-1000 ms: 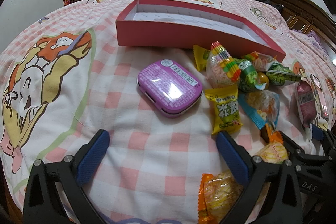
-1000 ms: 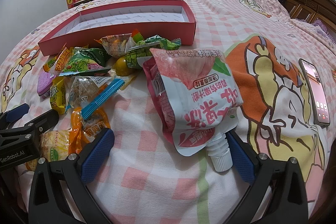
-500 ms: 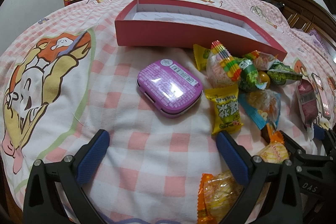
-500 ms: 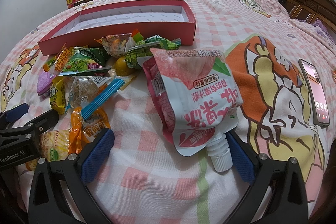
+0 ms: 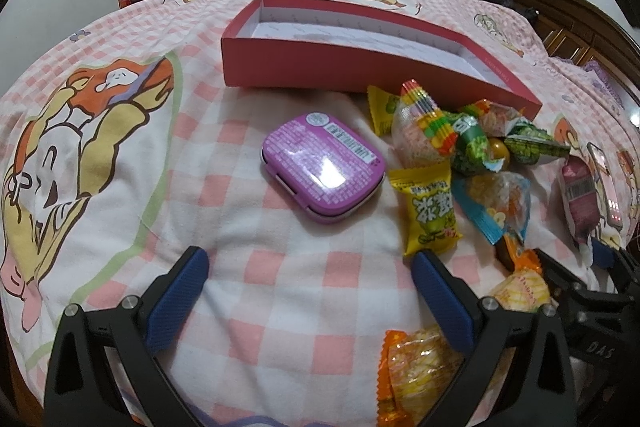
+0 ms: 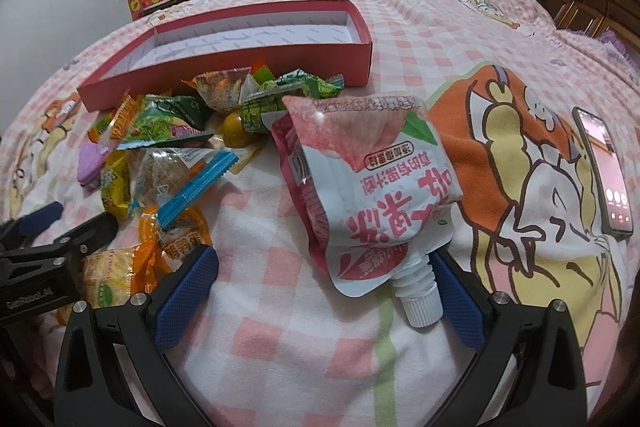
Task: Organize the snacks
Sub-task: 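Grasp the purple tin with the left gripper while the right gripper grasps the white spouted pouch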
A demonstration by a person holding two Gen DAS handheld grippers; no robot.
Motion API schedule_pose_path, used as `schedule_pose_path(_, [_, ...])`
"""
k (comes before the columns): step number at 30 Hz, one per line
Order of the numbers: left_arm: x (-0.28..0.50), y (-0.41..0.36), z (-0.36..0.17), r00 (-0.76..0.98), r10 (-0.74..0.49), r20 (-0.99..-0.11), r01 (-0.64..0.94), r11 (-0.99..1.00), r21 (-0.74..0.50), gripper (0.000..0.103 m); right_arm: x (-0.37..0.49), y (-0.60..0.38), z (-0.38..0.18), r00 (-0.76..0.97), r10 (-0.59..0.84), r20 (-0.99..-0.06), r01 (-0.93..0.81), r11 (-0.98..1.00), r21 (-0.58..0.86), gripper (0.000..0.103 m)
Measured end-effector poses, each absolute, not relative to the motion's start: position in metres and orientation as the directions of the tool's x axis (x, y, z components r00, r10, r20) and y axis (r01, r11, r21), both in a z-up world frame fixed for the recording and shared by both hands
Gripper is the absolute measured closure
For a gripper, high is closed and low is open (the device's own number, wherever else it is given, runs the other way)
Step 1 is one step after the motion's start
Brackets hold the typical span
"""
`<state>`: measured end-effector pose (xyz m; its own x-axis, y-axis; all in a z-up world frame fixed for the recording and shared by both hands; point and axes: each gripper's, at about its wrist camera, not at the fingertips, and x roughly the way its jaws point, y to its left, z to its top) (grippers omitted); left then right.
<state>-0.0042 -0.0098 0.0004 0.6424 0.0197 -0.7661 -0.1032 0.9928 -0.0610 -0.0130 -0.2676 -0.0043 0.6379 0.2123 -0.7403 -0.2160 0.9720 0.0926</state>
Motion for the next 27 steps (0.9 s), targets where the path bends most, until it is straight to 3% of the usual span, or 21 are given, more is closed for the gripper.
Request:
schedule_pose_path(9, [-0.012,0.005,0.021,0.660,-0.018,-0.751,-0.101,0.988,-0.113,0.008,-0.020,-0.285,0.015,0.609,0.301,-0.734,-0.262,0.950,0.172,0.011])
schedule_pose_path(18, [-0.011,-0.015,0.053,0.737,0.013,-0.676,-0.007,1.000,0.011,0.008,-0.021,-0.291,0.034,0.644,0.293,-0.707,-0.309,0.945,0.110,0.011])
schedule_pose_path(27, [0.012,-0.010,0.042,0.696,0.024,-0.717,-0.037,0.999,-0.002,0.009,-0.012,-0.302,0.039,0.646,0.287,-0.707,-0.324,0.942,0.087,0.011])
